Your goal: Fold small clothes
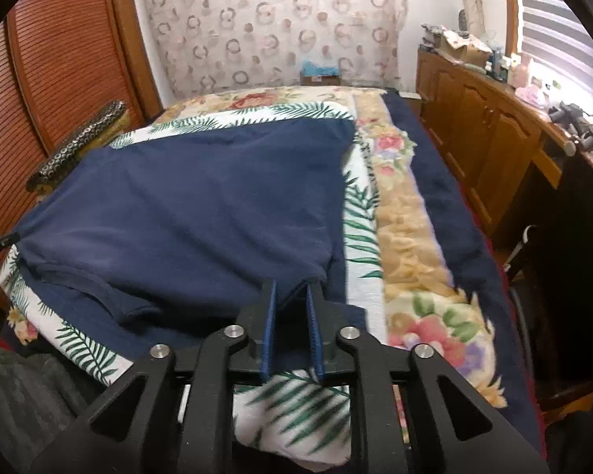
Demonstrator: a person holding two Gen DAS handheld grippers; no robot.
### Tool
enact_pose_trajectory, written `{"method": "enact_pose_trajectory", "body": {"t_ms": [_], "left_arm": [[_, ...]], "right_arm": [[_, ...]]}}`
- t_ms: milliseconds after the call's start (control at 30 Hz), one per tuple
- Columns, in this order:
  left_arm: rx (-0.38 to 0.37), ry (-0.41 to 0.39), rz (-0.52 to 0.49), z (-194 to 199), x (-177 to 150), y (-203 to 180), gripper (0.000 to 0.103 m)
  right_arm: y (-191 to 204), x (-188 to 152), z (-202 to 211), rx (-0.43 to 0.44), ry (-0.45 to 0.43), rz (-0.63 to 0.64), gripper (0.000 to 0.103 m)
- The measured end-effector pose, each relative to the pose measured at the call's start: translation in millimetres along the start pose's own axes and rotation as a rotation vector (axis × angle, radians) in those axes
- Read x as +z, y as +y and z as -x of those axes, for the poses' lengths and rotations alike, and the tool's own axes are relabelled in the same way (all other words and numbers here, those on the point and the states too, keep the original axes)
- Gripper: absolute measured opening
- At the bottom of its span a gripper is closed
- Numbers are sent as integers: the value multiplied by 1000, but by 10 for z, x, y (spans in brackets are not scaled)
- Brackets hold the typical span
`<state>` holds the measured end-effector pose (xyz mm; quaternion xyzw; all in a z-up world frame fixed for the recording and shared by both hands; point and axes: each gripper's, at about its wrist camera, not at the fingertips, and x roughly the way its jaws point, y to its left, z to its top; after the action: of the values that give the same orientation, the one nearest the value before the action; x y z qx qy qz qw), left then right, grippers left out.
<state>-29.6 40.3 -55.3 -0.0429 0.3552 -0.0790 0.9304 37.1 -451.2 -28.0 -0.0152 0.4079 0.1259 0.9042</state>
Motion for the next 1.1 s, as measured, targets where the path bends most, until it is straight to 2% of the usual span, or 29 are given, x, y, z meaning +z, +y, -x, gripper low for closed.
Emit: {"method": "enact_pose_trajectory", "body": {"t_ms": [100,167,233,367,533,567,600,633,700,767,933,1100], "left_arm": [[16,-18,-2,48,40,40,10],[39,-15,-6,31,59,61,11],[29,-19,5,45,72,82,11],[37,-39,-2,100,103,67,12],[47,-16,12,-19,87,123,12],[50,-9,17,-57,77,138,12],[52,-3,20,-91,67,149,12],[55,3,23,-121,61,162,12],[71,14,24,-178,59,175,12],[75,12,26,-199,67,189,12],[66,6,45,-232,111,231,12],[72,12,49,-263,127,275,12]], "right_arm": [[-87,-24,25,-51,-1,-4,36],[-148,-57,-6,-78,10,-10,36],[-203,-117,-87,-102,38,-23,36],[-254,-229,-219,-88,70,-39,36],[-300,-283,-259,-72,67,-58,36],[-306,-285,-257,-69,64,-61,34],[-306,-288,-256,-56,62,-60,17],[-297,-278,-258,-40,65,-56,10],[-266,-286,-224,-12,77,-32,5],[-244,-282,-146,-34,90,-9,4],[-291,-151,163,-32,47,-12,5],[-181,-52,257,-52,22,7,10]]}}
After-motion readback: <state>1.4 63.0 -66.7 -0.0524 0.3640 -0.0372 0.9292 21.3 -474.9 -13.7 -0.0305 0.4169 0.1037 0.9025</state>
